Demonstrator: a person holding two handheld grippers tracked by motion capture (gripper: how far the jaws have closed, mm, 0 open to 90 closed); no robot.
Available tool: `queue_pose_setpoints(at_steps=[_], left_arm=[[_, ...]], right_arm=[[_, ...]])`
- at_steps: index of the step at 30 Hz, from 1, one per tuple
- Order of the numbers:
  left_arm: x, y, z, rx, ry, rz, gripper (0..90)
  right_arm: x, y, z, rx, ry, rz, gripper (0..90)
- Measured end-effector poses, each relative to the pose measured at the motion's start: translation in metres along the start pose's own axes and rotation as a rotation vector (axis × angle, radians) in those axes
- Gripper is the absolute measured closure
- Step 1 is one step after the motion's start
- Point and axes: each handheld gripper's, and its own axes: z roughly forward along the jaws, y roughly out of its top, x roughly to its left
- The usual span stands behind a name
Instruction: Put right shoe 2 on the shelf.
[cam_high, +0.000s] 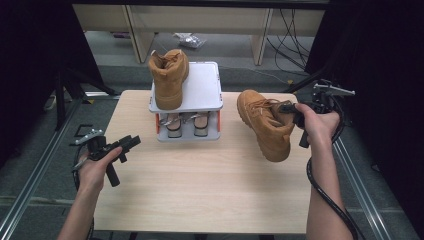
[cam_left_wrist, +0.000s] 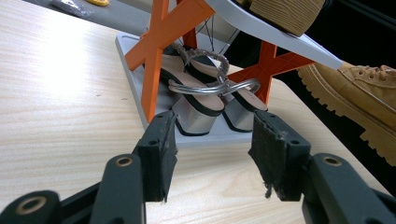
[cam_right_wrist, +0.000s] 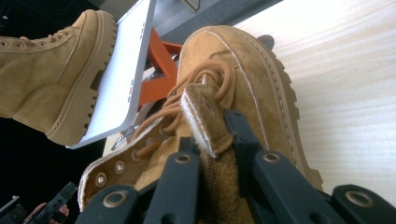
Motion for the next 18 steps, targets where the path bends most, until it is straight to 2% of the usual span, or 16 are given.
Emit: queue_pose_setpoints(at_steps=[2, 3, 6, 12, 14, 15, 18], left_arm=[[0.000, 0.000, 0.000, -0.001, -0.001, -0.001, 49.2], [0.000, 0.000, 0.000, -0.001, -0.001, -0.001, 49.2], [0.000, 0.001, 0.000, -0.002, -0.001, -0.002, 49.1], [0.001, 0.000, -0.001, -0.002, 0.002, -0.003, 49.2], [0.001, 0.000, -0.001, -0.003, 0.002, -0.004, 49.1], [0.001, 0.001, -0.001, -0.004, 0.002, -0.002, 49.1], [0.001, 0.001, -0.001, -0.006, 0.000, -0.001, 49.2]], right_arm=[[0.002, 0.001, 0.001, -0.003, 0.008, 0.004, 84.2], [0.001, 0.002, 0.002, -0.011, 0.004, -0.020, 84.2], [0.005, 0.004, 0.003, -0.002, 0.024, 0.014, 84.2], [0.012, 0.008, 0.005, -0.016, 0.035, 0.012, 84.2], [0.013, 0.009, 0.006, -0.024, 0.041, -0.001, 84.2], [0.016, 0.009, 0.007, -0.023, 0.039, 0.018, 84.2], [0.017, 0.011, 0.007, -0.032, 0.053, 0.018, 84.2]])
